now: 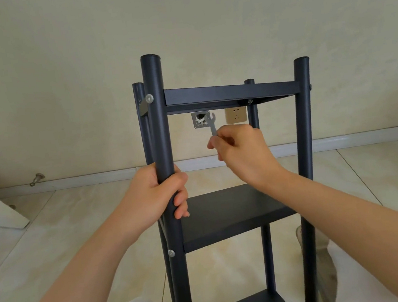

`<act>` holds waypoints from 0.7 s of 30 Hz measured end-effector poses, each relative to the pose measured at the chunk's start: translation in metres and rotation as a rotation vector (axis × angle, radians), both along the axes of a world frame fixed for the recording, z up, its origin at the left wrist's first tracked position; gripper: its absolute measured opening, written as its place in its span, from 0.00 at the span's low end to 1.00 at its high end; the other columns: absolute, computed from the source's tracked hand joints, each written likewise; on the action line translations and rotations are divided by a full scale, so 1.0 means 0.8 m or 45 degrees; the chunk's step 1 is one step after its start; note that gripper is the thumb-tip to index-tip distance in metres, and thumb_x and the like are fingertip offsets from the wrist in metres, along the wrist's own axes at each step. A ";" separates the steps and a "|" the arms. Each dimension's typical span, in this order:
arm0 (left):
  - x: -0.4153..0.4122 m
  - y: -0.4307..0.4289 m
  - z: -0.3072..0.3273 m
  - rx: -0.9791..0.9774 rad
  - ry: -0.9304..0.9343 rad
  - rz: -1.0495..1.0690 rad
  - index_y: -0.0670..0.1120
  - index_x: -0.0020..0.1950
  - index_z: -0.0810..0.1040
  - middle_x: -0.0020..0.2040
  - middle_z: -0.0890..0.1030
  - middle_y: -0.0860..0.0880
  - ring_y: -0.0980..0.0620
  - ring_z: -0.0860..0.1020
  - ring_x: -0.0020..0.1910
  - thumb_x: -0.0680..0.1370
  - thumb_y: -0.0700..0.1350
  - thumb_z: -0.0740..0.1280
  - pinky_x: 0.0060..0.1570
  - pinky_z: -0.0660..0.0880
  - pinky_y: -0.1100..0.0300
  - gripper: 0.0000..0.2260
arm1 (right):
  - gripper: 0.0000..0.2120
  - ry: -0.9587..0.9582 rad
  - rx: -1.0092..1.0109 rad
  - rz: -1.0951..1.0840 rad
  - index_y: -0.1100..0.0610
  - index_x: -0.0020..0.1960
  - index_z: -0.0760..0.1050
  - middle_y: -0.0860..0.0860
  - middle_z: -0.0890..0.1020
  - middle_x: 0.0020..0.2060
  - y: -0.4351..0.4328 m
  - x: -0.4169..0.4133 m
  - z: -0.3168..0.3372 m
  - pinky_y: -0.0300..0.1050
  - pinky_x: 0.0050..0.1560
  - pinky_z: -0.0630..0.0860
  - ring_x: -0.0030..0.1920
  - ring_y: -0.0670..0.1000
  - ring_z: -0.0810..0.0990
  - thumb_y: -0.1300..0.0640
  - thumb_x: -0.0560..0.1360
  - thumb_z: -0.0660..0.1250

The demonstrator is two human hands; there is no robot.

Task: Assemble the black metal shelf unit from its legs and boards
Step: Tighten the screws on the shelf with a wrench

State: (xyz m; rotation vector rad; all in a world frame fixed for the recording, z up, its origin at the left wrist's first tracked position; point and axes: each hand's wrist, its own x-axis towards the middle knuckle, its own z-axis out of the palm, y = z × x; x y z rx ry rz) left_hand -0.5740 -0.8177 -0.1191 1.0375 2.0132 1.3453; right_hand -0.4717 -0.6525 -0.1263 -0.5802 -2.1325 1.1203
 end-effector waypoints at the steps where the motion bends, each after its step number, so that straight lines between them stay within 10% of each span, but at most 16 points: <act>1: -0.003 0.000 0.000 -0.002 -0.003 0.001 0.42 0.39 0.69 0.27 0.72 0.47 0.49 0.73 0.25 0.82 0.39 0.63 0.35 0.81 0.55 0.11 | 0.13 -0.032 -0.008 -0.001 0.59 0.43 0.82 0.45 0.77 0.28 0.004 0.007 -0.001 0.43 0.37 0.74 0.33 0.54 0.78 0.61 0.81 0.61; 21: -0.021 -0.002 -0.004 -0.013 0.057 -0.028 0.42 0.40 0.69 0.28 0.72 0.46 0.48 0.73 0.26 0.82 0.41 0.62 0.36 0.81 0.55 0.11 | 0.09 -0.194 0.183 -0.523 0.58 0.50 0.83 0.56 0.74 0.53 0.104 0.075 -0.023 0.27 0.38 0.64 0.44 0.40 0.59 0.59 0.80 0.63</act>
